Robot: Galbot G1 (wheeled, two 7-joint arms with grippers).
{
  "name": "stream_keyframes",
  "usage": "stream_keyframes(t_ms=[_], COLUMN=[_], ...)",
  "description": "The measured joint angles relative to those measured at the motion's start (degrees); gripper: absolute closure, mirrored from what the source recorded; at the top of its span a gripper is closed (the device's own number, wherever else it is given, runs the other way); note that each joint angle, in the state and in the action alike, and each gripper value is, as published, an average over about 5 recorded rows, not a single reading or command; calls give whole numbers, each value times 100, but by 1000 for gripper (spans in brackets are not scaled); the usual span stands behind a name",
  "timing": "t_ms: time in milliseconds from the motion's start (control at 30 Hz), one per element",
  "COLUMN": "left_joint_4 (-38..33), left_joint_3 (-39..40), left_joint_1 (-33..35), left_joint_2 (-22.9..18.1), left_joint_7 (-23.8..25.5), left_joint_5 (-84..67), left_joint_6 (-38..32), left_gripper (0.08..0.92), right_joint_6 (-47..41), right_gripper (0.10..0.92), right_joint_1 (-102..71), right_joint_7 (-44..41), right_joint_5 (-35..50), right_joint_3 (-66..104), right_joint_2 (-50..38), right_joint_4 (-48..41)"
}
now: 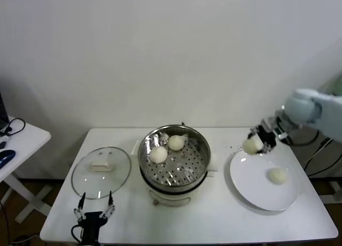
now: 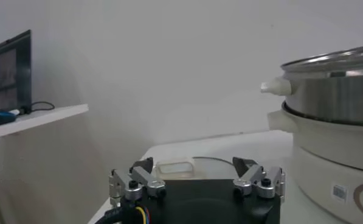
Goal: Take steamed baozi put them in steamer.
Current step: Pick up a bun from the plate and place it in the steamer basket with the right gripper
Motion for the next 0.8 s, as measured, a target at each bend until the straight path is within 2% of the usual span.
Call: stream_keyframes(t_ms=[200, 367, 567, 800], left_joint_4=[-7, -29, -56, -79], left_joint_3=[-2, -43, -29, -40], left_joint_1=[10, 43, 52, 44], left_joint_2=[-6, -7, -8, -9], left_joint_7=[-17, -42, -53, -57], left_joint_5=[1, -32, -48, -70], left_joint_6=[0, -20, -35, -36], left_gripper=[177, 177, 177, 177], right_joint_6=[592, 969, 1213, 1312], right_gripper=[381, 397, 406, 406], right_joint_1=[861, 1109, 869, 151], right_joint_7=[-235, -244, -74, 151], right_joint_5=[121, -112, -872, -1928], right_joint_3=[260, 711, 1018, 1111], right_joint_2=[503, 882, 1360, 1862], right_joint_4=[538, 1218, 1794, 1962])
